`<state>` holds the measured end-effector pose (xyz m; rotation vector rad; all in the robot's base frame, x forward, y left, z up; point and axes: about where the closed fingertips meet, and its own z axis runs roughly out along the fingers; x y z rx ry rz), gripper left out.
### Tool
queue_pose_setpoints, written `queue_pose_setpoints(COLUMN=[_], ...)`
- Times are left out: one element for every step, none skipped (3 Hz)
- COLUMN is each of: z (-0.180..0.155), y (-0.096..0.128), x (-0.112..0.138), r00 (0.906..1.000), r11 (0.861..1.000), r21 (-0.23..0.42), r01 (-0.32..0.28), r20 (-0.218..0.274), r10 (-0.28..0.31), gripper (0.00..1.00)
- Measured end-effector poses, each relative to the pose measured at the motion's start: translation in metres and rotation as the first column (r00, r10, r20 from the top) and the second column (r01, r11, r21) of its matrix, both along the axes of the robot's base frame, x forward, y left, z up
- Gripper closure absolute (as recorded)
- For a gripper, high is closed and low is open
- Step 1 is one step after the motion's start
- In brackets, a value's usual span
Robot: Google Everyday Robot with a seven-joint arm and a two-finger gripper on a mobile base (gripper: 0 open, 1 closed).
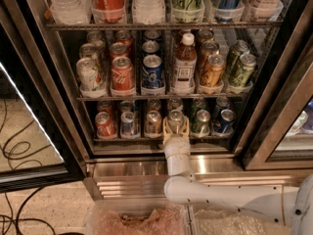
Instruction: Pick 7up can from bottom shelf of fridge
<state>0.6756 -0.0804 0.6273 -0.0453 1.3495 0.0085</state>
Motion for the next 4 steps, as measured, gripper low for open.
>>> queue_pose_setpoints(z=[0.015, 0.024, 0.031, 0.042], y=[0.002, 0.003, 0.001, -0.004], x=[-0.003, -0.008, -0.015, -0.031], r00=[0.9994, 0.9986, 0.9981, 0.9965], r11=[1.0, 1.0, 0.999, 0.996], r21=[0.009, 0.0, -0.021, -0.054], r01=[-0.017, -0.032, -0.047, -0.077], r20=[0.03, 0.042, 0.04, 0.029], r10=[0.016, 0.032, 0.048, 0.078], gripper=[1.0, 1.0, 1.0, 1.0])
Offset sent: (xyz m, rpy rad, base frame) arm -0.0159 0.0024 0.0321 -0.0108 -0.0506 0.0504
